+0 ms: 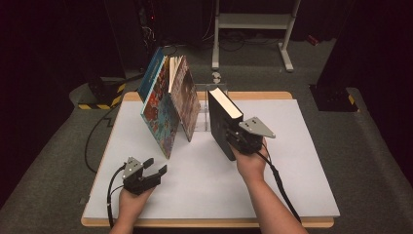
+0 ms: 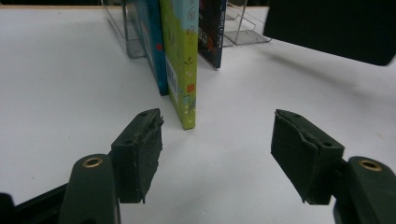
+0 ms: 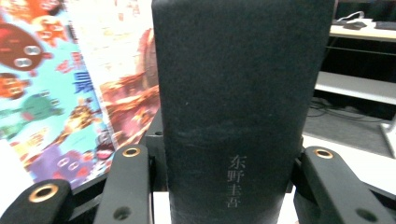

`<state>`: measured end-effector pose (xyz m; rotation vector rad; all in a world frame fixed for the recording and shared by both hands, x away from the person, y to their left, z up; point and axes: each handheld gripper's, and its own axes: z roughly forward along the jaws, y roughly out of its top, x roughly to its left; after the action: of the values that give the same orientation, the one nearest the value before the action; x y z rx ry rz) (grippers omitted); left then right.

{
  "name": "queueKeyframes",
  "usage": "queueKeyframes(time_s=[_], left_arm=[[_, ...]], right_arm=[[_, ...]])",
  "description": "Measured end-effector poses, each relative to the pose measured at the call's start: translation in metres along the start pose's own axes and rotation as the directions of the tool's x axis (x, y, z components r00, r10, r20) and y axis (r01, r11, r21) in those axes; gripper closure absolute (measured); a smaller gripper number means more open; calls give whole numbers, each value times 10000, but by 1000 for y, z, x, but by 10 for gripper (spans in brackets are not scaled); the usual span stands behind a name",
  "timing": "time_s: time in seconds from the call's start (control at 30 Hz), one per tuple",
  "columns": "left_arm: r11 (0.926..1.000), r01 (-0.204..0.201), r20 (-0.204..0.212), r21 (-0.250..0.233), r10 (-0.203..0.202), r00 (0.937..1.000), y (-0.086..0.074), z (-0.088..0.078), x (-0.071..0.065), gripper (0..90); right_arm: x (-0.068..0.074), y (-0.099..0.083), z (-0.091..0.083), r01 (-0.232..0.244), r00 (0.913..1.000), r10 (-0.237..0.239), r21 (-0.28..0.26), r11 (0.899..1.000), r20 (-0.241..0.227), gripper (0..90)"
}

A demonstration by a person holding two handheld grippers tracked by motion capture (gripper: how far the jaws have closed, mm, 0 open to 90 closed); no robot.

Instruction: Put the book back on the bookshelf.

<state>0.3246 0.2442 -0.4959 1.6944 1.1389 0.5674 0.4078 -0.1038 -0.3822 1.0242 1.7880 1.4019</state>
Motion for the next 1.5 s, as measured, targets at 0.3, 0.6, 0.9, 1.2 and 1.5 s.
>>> queueKeyframes(time_s=[0.3,0.6,0.9,1.2,1.5], left_arm=[[10000,37,126,-85,-36,9999,0,-1,-1,336],[10000,54,93,-40,-54,9999,0,-2,0,336],[10000,78,284,39,-79,9996,0,0,-1,336],[9999,92,284,52,-94,9996,-1,0,-1,338],[9997,52,259,239,-58,9996,-2,1,-2,336]], right_arm=[[2,4,50,113,9966,-103,-110,9999,819,542],[-2,10,90,-211,9903,257,-350,9992,1364,542],[-5,12,123,-121,9835,182,-354,9993,1799,541],[-10,-2,131,-409,9823,467,-353,9985,1815,527],[-14,-6,105,-936,9918,949,-191,9954,857,440]])
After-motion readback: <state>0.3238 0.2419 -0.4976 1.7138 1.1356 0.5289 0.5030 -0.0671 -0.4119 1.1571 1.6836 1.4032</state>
